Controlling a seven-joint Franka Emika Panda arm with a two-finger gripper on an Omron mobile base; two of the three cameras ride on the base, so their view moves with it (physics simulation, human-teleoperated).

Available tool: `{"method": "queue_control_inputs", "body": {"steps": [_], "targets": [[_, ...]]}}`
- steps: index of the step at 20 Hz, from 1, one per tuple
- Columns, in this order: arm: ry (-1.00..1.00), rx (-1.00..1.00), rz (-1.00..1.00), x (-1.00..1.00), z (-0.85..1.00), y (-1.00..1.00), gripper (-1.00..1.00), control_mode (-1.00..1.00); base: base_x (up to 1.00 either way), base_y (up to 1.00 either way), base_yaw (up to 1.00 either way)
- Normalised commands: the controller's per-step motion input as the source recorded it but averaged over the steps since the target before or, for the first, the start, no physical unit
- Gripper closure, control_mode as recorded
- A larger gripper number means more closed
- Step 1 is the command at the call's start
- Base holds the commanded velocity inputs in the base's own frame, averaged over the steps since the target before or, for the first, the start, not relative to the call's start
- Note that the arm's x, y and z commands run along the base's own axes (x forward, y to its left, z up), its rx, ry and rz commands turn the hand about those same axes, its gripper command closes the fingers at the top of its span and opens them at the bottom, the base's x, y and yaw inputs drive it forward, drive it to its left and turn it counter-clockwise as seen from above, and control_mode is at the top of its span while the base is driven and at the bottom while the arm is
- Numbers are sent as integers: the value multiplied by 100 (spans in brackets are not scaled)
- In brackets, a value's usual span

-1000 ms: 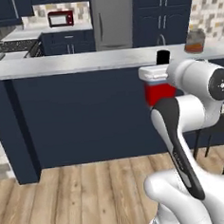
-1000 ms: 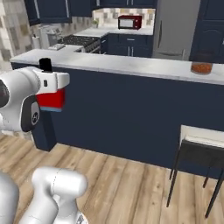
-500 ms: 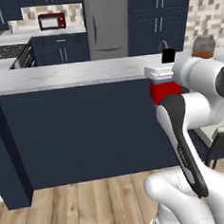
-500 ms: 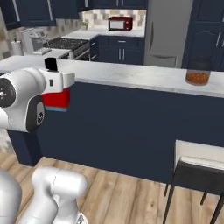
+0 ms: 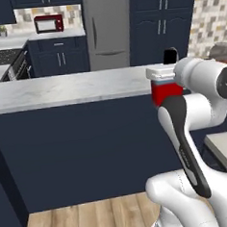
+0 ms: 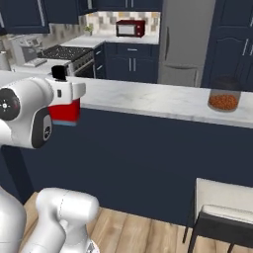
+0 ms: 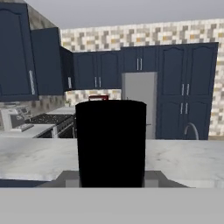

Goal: Open the cabinet directly in front. Then move the liquor and the cup to the dining counter with the jar on it.

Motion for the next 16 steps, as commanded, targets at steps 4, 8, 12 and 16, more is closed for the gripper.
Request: {"method": "queue_control_inputs", "body": {"steps": [4,8,12,16], "targets": [[0,0,0,0,0,0,100,100,1,0,-1],[0,0,0,0,0,0,100,100,24,9,-11],[0,0,0,0,0,0,100,100,48,31,-21],[0,0,0,0,0,0,100,100,62,3,-4]]}}
